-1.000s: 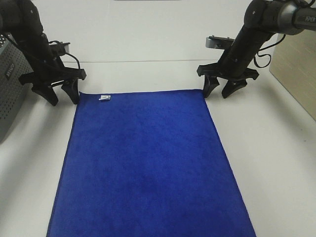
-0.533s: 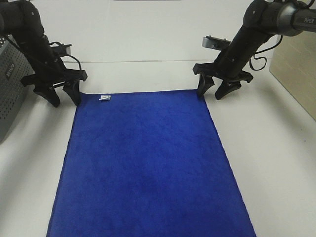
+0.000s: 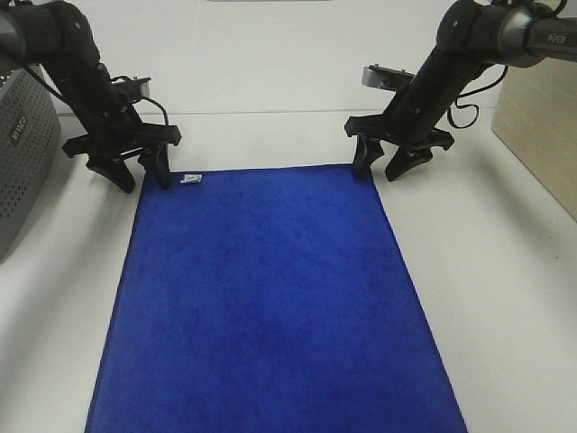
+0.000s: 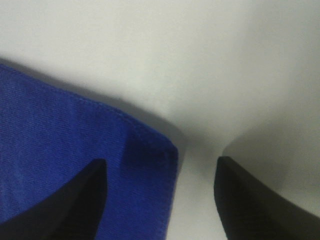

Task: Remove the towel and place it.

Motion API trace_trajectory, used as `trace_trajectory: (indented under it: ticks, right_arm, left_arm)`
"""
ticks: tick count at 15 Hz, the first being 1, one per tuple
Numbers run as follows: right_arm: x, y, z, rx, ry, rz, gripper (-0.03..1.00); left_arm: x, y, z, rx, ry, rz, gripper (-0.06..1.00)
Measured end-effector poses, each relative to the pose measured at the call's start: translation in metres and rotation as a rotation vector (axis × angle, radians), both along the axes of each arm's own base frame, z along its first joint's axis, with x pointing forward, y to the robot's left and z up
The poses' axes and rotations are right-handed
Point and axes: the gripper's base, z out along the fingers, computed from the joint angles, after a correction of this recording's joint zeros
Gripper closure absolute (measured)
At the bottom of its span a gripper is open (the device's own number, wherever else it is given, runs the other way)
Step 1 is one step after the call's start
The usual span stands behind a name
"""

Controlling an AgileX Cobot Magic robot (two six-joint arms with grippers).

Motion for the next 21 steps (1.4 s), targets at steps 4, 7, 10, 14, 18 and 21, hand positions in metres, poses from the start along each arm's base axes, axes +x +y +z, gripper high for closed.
trace_trajectory:
  ticks: [4,7,10,14,18,21]
  right_arm:
    - [-0.003,0.018,-0.002,0.002,-0.009,0.031,0.34]
    - [-0.003,0.026,-0.002,0.004,-0.026,0.041,0.34]
    - [-0.003,0.026,-0.003,0.0,-0.028,0.042,0.34]
    - [-0.003,0.028,-0.004,-0.013,-0.043,0.05,0.46]
    - [-0.002,0.028,-0.008,-0.014,-0.044,0.046,0.82]
    - [-0.002,0.028,-0.009,-0.014,-0.044,0.046,0.95]
  left_arm:
    - [-0.001,-0.015,-0.001,-0.026,-0.011,-0.015,0.35]
    - [-0.001,-0.022,0.0,-0.05,-0.018,-0.013,0.35]
    - [-0.001,-0.024,0.0,-0.057,-0.016,-0.014,0.36]
    - [0.0,-0.024,-0.001,-0.057,-0.02,-0.012,0.45]
    - [0.001,-0.024,-0.004,-0.061,-0.035,-0.018,0.77]
    - [0.001,-0.024,-0.005,-0.06,-0.044,-0.045,0.93]
